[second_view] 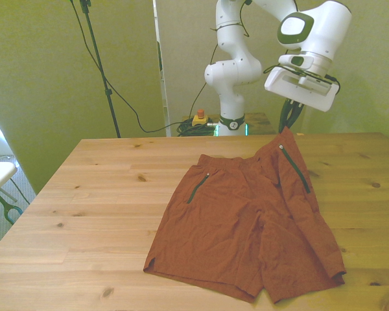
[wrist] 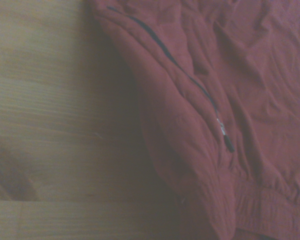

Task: Fold the shorts

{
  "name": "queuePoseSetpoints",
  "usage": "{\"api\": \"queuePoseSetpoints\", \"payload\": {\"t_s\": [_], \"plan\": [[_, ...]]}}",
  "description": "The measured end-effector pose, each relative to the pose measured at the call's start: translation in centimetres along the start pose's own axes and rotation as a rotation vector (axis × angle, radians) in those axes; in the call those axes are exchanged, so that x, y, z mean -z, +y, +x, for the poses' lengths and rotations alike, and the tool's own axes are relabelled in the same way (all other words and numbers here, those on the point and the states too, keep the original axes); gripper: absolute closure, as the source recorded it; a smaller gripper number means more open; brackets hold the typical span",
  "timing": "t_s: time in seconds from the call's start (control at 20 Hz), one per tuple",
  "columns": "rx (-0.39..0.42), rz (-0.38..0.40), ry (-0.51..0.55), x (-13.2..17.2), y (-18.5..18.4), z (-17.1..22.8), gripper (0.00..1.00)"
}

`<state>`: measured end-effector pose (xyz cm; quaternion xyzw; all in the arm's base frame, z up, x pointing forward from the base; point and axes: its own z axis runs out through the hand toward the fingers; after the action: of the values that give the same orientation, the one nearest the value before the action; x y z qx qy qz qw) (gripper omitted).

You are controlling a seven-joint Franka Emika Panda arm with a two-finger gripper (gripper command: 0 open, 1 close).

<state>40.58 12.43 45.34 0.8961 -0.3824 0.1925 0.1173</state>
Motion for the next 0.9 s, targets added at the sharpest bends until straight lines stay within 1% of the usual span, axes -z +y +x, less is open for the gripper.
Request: {"api": "queuePoseSetpoints", "payload": {"t_s": [0.25,0.35,0.5,0.65,0.7,0.8,0.9], "plan": [[-0.068,0.041,-0.029,1.6,3.4,4.0,1.00],[-0.107,0.036,-0.030,1.2,5.7,6.0,1.00],[-0.165,0.020,-0.050,-1.6,10.3,8.7,1.00],[-0.210,-0.013,-0.083,-5.3,14.6,10.0,1.00],[-0.226,-0.025,-0.094,-6.6,15.8,10.3,0.00],[-0.256,-0.044,-0.117,-9.2,18.0,10.9,0.00],[-0.283,-0.055,-0.136,-11.8,19.2,11.6,0.00]]}}
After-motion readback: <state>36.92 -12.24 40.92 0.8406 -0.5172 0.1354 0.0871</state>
